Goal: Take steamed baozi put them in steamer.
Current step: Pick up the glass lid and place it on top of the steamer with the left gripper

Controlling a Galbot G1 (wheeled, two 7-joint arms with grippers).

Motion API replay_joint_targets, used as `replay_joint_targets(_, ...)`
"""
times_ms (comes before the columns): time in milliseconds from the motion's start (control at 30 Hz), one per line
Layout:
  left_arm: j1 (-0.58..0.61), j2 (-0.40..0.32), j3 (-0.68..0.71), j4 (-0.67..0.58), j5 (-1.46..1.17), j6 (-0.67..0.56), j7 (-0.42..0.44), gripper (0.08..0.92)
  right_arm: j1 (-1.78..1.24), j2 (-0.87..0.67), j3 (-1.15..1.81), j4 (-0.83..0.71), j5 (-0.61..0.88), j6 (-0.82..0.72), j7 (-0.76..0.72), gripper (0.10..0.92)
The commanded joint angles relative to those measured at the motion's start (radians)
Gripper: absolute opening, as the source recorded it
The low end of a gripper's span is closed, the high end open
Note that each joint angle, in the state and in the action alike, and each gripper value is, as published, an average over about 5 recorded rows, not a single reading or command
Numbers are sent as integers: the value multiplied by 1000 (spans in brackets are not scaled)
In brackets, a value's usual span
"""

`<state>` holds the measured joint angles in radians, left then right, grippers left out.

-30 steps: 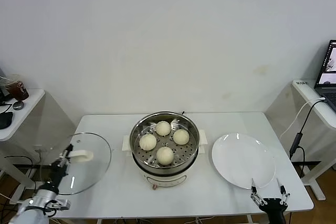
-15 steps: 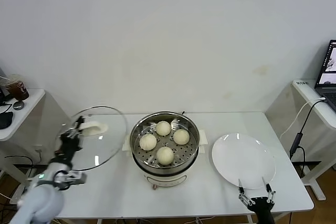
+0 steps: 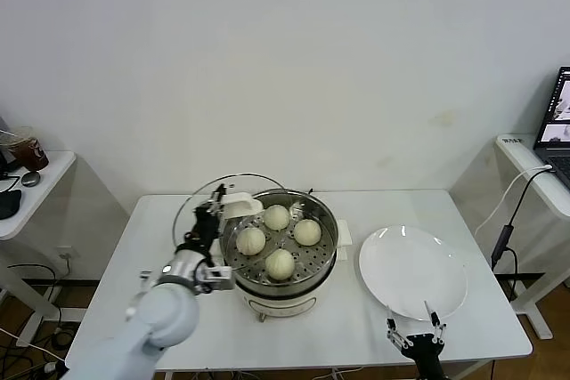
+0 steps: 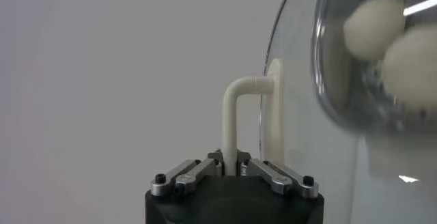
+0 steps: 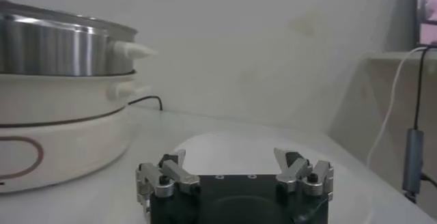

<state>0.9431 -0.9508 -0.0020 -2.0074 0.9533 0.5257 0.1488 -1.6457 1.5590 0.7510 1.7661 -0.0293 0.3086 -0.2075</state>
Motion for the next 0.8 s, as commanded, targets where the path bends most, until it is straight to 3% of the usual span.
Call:
replay_joint_targets(33,-160,-146,230,53,231,109,130,172,15,14,-21,-25,-18,1,-3,823)
replay_joint_targets(433,-119,-206,239,102,292,103,113,172,9,16,-34,-14,-27,-3,0,823)
replay_joint_targets(800,-87,-214,229,120,298,88,101,172,3,12,-44,-2,-28,-9,1,823)
